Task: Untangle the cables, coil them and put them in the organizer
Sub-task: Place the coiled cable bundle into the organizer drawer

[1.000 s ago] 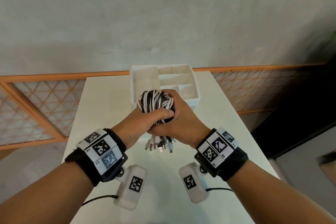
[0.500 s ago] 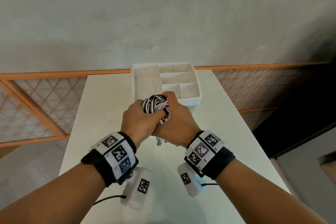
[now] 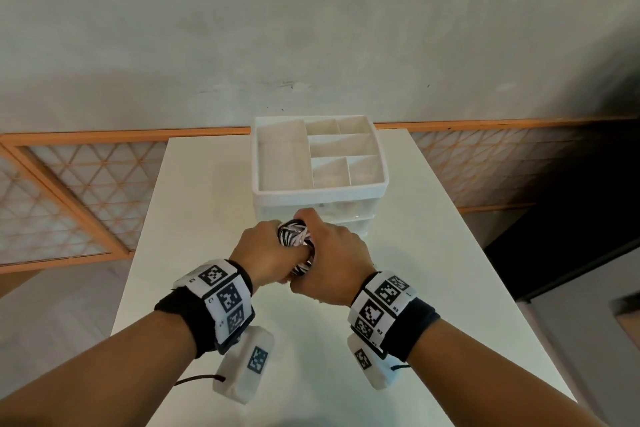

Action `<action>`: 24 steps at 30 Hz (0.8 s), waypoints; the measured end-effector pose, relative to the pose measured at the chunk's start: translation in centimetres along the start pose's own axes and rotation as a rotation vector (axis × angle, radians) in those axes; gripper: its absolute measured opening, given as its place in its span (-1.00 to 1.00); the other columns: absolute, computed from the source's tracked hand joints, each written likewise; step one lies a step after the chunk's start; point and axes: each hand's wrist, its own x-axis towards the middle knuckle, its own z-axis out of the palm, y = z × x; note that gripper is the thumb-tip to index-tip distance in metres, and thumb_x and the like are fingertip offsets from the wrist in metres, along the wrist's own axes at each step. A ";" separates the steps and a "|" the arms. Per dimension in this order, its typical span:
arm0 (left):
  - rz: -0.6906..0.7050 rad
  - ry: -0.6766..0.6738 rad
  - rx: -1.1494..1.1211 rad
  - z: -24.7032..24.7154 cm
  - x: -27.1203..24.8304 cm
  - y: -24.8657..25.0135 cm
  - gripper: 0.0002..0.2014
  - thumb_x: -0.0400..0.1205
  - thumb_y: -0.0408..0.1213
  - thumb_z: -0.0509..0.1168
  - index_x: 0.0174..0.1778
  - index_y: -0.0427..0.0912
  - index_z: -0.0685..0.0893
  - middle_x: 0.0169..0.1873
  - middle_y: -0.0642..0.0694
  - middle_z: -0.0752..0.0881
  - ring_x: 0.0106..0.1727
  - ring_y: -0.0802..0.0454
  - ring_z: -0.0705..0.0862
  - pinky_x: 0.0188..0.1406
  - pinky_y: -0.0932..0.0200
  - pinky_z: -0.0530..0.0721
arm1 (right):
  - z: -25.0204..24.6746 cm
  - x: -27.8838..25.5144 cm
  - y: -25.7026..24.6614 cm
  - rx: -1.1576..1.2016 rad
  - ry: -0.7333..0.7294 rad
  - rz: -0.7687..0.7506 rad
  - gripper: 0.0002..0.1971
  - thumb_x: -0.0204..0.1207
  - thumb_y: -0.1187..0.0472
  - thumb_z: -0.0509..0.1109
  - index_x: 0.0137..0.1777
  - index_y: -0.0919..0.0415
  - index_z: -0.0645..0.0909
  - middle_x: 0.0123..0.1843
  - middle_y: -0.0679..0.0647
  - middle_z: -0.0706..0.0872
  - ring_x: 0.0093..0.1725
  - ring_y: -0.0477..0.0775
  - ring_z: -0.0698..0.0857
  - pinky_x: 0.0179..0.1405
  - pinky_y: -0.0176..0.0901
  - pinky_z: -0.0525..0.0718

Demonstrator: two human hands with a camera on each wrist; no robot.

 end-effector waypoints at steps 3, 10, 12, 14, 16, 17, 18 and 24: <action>-0.002 0.059 0.032 0.8 0.4 -0.5 -0.81 0.46 -0.14 0.41 -0.07 -0.11 0.68 -0.21 -0.11 0.81 -0.28 -0.11 0.82 -0.22 -0.02 0.83 | 1.0 0.2 0.4 -0.001 -0.011 -0.019 -0.17 0.18 -0.09 0.56 0.43 -0.15 0.22 0.01 0.00 0.72 -0.07 0.16 0.72 -0.04 0.10 0.75; -0.010 -0.167 -0.162 1.5 1.0 -1.4 -0.75 0.51 -0.23 0.46 0.09 -0.05 0.66 -0.11 -0.10 0.84 -0.12 -0.07 0.83 -0.26 0.10 0.79 | 1.3 0.5 1.9 -0.066 -0.051 0.042 -0.30 0.20 0.01 0.53 0.32 -0.19 0.27 -0.11 -0.07 0.75 -0.19 0.15 0.71 -0.19 -0.01 0.75; -0.010 -0.337 -0.310 1.0 1.4 -1.9 -0.55 0.41 -0.15 0.57 0.19 0.02 0.62 0.00 -0.11 0.84 0.02 -0.07 0.83 -0.09 0.04 0.77 | 0.9 0.7 2.9 -0.047 -0.049 0.079 -0.29 0.18 0.02 0.51 0.32 -0.21 0.27 -0.14 -0.10 0.76 -0.21 0.11 0.72 -0.19 0.01 0.78; -0.073 -0.428 -0.475 0.6 2.0 -2.7 -0.35 0.31 -0.20 0.61 0.33 0.03 0.56 0.10 -0.16 0.80 0.11 -0.08 0.79 0.00 0.01 0.75 | 0.2 0.8 4.1 -0.026 -0.045 0.134 -0.23 0.13 0.02 0.53 0.33 -0.25 0.26 -0.12 -0.13 0.75 -0.20 0.09 0.73 -0.17 0.01 0.78; -0.188 -0.427 -0.627 0.9 2.9 -3.4 -0.37 0.31 -0.31 0.54 0.34 -0.10 0.57 0.07 -0.20 0.77 0.09 -0.11 0.75 0.00 -0.01 0.74 | -0.6 0.8 5.4 -0.020 -0.042 0.188 -0.18 0.09 0.01 0.56 0.36 -0.27 0.25 -0.11 -0.13 0.75 -0.18 0.09 0.73 -0.14 0.01 0.78; -0.257 -0.402 -0.698 1.4 3.4 -3.5 -0.44 0.34 -0.36 0.49 0.29 -0.19 0.59 0.03 -0.20 0.76 0.06 -0.12 0.74 -0.03 -0.01 0.72 | -1.0 0.8 6.0 -0.019 -0.037 0.210 -0.17 0.08 0.01 0.56 0.37 -0.27 0.26 -0.11 -0.13 0.74 -0.18 0.10 0.73 -0.13 0.00 0.79; -0.325 -0.370 -0.766 2.0 4.0 -3.5 -0.56 0.40 -0.41 0.46 0.22 -0.25 0.61 0.00 -0.20 0.75 0.02 -0.13 0.73 -0.06 0.00 0.70 | -1.3 0.7 6.4 -0.017 -0.032 0.227 -0.16 0.09 0.01 0.57 0.38 -0.27 0.27 -0.10 -0.11 0.74 -0.17 0.10 0.73 -0.12 -0.01 0.79; -0.509 -0.250 -1.038 6.2 7.6 -1.8 -0.89 0.49 -0.57 0.23 -0.27 -0.29 0.53 -0.31 -0.18 0.63 -0.34 -0.07 0.61 -0.23 0.06 0.60 | -1.7 0.7 7.5 -0.007 -0.027 0.241 -0.17 0.09 0.03 0.57 0.38 -0.28 0.29 -0.12 -0.11 0.75 -0.18 0.09 0.74 -0.13 0.03 0.81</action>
